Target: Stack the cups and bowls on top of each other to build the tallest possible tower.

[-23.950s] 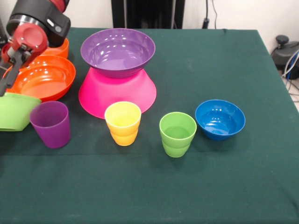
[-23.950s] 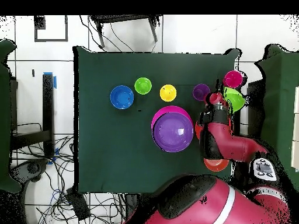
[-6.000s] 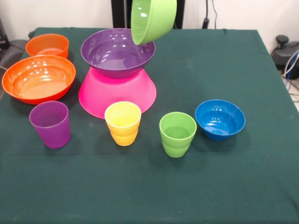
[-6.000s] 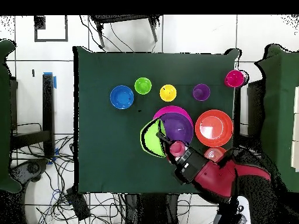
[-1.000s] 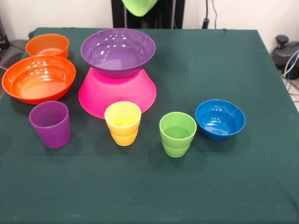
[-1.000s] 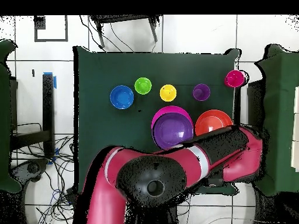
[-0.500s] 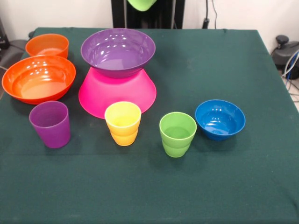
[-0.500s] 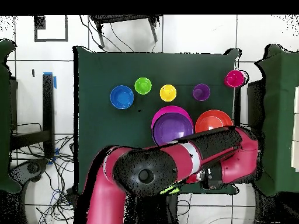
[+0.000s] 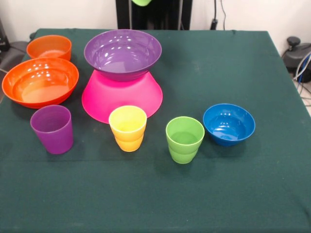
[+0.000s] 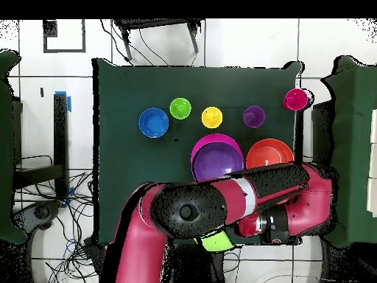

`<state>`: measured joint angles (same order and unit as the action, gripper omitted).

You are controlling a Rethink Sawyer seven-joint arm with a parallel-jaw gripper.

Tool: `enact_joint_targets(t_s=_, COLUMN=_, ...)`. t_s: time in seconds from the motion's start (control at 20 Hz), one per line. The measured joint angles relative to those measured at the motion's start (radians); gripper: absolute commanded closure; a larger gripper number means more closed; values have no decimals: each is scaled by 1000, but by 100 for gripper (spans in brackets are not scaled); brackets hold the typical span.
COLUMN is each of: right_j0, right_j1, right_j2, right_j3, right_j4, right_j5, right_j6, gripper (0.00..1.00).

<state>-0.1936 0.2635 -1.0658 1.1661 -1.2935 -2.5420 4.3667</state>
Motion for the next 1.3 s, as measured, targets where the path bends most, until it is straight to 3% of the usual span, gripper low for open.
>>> enact_joint_targets(t_s=0.4, right_j0=-50, right_j1=34, right_j2=-33, right_j3=-47, right_j4=0, right_j5=0, right_j6=0, gripper=100)
enact_joint_targets(t_s=1.3, right_j0=-52, right_j1=27, right_j2=-31, right_j3=-48, right_j4=0, right_j5=0, right_j6=0, gripper=100)
